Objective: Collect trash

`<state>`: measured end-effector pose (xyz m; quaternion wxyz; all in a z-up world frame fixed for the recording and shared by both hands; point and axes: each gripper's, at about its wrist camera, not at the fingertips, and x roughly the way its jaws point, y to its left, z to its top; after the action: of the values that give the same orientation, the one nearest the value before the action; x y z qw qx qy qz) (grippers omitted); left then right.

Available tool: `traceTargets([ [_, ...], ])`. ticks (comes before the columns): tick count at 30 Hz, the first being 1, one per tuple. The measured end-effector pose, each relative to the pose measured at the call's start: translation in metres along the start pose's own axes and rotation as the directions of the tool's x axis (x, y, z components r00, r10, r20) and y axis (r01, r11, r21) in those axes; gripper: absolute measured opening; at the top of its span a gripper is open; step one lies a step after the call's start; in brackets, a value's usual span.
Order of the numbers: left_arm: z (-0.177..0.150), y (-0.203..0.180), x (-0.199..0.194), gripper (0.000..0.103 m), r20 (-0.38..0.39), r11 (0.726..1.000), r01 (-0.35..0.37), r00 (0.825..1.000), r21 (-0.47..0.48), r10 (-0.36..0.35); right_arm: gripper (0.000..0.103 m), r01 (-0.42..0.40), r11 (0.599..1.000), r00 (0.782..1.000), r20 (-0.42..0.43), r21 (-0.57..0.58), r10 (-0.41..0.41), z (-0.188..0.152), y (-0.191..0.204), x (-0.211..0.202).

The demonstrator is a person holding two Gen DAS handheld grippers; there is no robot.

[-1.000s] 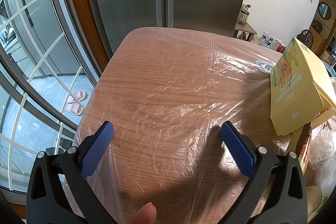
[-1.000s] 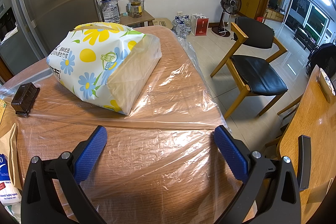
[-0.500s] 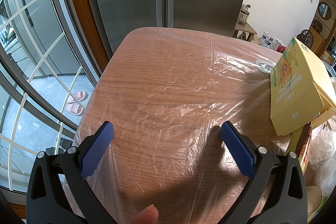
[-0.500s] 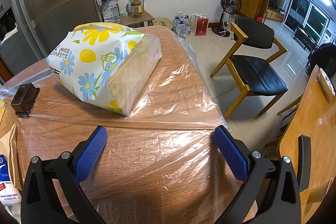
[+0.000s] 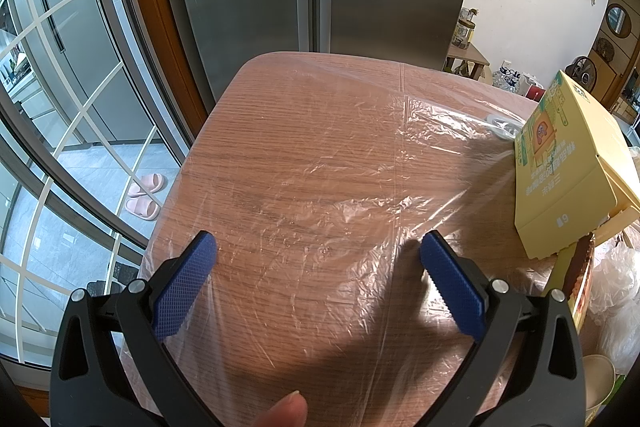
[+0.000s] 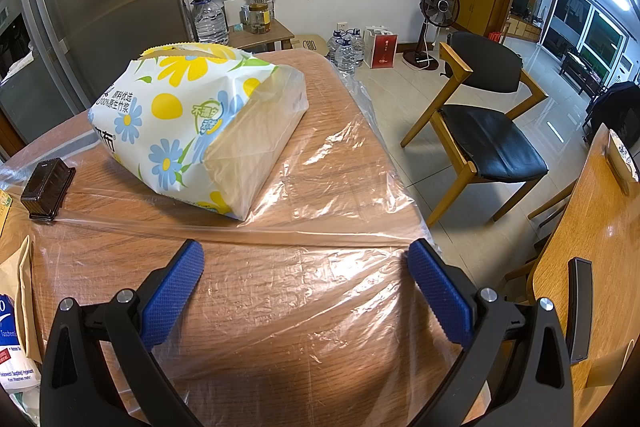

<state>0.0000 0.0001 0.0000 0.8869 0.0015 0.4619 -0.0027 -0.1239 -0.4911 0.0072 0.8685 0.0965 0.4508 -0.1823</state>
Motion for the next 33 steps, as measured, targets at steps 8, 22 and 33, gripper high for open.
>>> traceTargets([
  [8,0.000,0.000,0.000,0.102,0.000,1.000,0.000,1.000,0.000,0.000,0.099,0.000,1.000,1.000,0.000,0.000,0.000,0.000,0.000,0.000],
  [22,0.000,0.000,0.000,0.102,0.000,1.000,0.000,1.000,0.000,0.000,0.099,0.000,1.000,1.000,0.000,0.000,0.000,0.000,0.000,0.001],
  [33,0.002,0.003,-0.004,0.101,0.001,1.000,0.005,1.000,-0.002,-0.005,0.099,0.007,1.000,1.000,0.019,0.003,-0.007,0.008,-0.003,-0.018],
])
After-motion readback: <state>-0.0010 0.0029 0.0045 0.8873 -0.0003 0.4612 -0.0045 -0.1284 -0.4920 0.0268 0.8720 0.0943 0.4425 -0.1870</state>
